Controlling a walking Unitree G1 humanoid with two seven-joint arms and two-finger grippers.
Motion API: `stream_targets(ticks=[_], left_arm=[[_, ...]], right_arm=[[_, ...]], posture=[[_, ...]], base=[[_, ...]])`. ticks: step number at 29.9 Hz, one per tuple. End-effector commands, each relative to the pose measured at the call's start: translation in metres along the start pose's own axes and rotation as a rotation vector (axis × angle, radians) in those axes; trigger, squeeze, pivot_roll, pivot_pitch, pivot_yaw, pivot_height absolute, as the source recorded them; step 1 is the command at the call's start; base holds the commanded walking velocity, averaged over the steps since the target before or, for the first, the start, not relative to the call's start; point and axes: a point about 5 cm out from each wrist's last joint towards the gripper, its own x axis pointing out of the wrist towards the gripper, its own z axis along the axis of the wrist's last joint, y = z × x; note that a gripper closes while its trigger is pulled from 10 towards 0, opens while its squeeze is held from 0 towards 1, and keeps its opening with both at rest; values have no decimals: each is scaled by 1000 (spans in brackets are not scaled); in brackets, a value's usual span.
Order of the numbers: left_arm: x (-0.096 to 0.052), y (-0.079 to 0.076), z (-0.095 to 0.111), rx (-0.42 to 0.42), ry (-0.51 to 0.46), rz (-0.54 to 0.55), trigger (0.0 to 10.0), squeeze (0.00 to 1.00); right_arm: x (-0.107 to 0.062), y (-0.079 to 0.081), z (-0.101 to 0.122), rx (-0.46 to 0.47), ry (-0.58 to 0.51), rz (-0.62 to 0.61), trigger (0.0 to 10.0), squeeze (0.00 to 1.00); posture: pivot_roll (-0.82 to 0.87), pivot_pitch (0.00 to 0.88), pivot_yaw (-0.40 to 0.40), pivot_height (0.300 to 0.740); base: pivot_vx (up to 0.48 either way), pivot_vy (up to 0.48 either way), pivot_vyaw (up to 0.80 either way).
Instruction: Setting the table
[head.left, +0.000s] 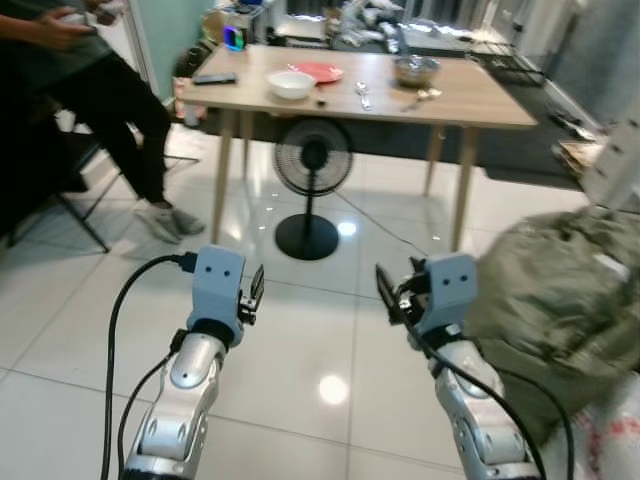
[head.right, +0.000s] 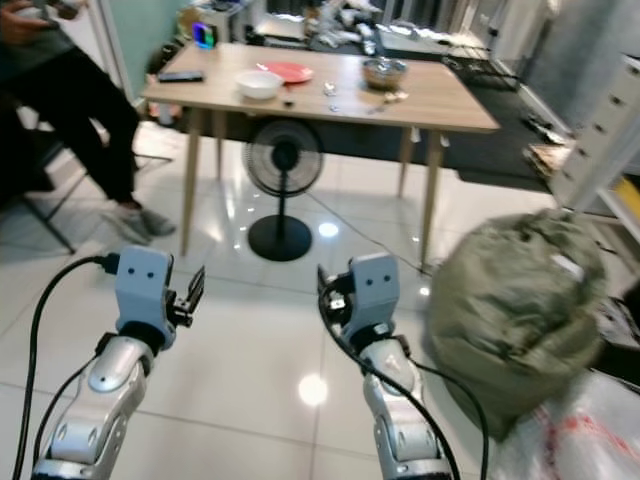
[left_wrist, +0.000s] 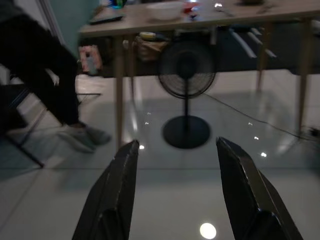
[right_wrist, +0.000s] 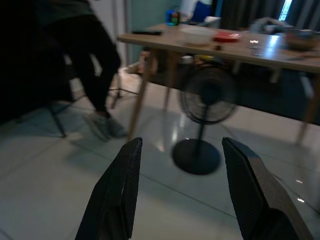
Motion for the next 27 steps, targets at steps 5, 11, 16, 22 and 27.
stream_targets(ticks=[5,11,16,22,27], left_arm=[[0,0,-5,4,24,2,10000,0],[-1,0,-5,2,25,1,10000,0],[-1,-1,-6,2,26,1,10000,0],[-2,0,-5,11,23,1,10000,0],[-2,3,-4,23,19,5,10000,0]], right_arm=[[-1,2,-3,12,16,2,10000,0],[-1,2,-3,13,18,0,10000,0],[-1,1,-3,11,20,-1,10000,0],[1,3,-1,5,7,7,10000,0],[3,5,2,15,-9,13,10000,0]], posture=[[-47,0,40,740],[-48,0,38,740],[-48,0,38,740],[-36,0,42,740],[-24,0,41,740]], base=[[480,0,-430],[480,0,-800],[480,0,-800],[480,0,-148],[480,0,0]])
